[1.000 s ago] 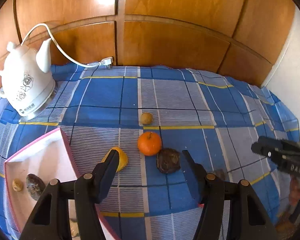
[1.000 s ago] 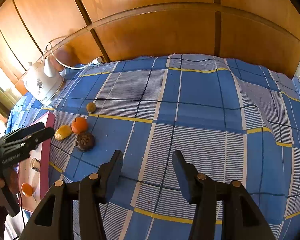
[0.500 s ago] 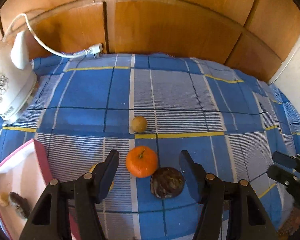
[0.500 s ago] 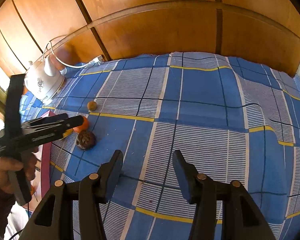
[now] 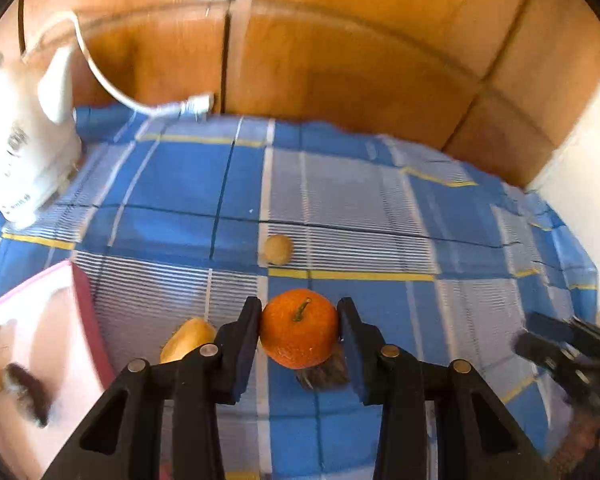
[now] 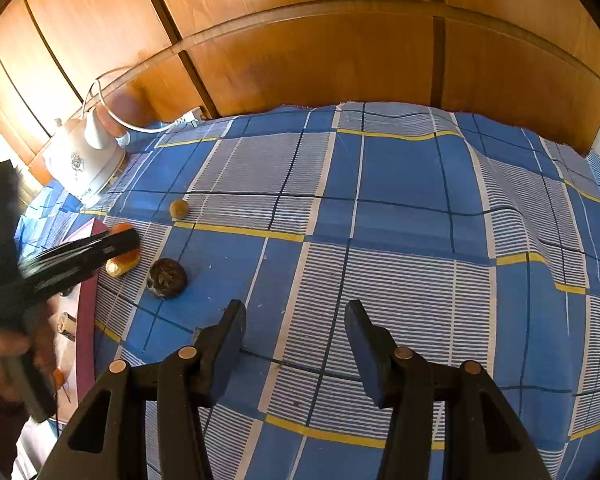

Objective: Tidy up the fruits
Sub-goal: 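Grasp and lift the small mandarin with the left tool while right tool reaches the red tomato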

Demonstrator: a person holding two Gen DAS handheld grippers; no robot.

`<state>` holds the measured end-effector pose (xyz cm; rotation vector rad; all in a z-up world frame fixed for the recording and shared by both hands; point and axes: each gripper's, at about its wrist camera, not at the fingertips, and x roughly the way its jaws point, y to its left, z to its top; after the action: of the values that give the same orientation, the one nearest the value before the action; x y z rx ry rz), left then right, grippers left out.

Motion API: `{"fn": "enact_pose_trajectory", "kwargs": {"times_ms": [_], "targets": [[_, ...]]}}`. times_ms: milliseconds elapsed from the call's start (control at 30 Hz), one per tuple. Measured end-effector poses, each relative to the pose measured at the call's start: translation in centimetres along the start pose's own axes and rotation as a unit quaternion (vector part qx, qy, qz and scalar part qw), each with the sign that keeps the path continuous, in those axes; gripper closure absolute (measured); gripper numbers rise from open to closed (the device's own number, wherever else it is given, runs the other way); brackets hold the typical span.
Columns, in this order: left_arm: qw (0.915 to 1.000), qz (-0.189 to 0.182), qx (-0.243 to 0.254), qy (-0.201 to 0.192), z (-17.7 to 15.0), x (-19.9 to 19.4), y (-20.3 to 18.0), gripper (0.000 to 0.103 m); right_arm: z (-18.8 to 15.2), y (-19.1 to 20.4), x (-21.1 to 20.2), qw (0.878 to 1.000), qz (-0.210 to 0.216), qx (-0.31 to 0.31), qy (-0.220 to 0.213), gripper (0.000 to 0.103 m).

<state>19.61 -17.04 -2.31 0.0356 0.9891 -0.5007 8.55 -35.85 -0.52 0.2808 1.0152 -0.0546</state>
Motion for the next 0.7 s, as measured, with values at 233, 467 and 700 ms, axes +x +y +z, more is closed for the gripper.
{"fn": "enact_pose_trajectory", "kwargs": {"times_ms": [233, 467, 700], "targets": [[0.9973, 0.007, 0.063, -0.036, -7.4, -4.4, -3.8, 0.064, -0.3, 0.5, -0.4, 1.0, 0.01, -0.012, -0.005, 0.051], [0.9949, 0.027, 0.094, -0.026, -15.9, -3.2, -6.2, 0.063, -0.8, 2.8, -0.8, 0.99, 0.132, -0.045, 0.003, 0.063], [0.9916, 0.036, 0.109, -0.06, -17.8, -2.9, -6.6, 0.063, -3.0, 7.3, 0.7, 0.967, 0.212, -0.125, 0.065, 0.077]]}}
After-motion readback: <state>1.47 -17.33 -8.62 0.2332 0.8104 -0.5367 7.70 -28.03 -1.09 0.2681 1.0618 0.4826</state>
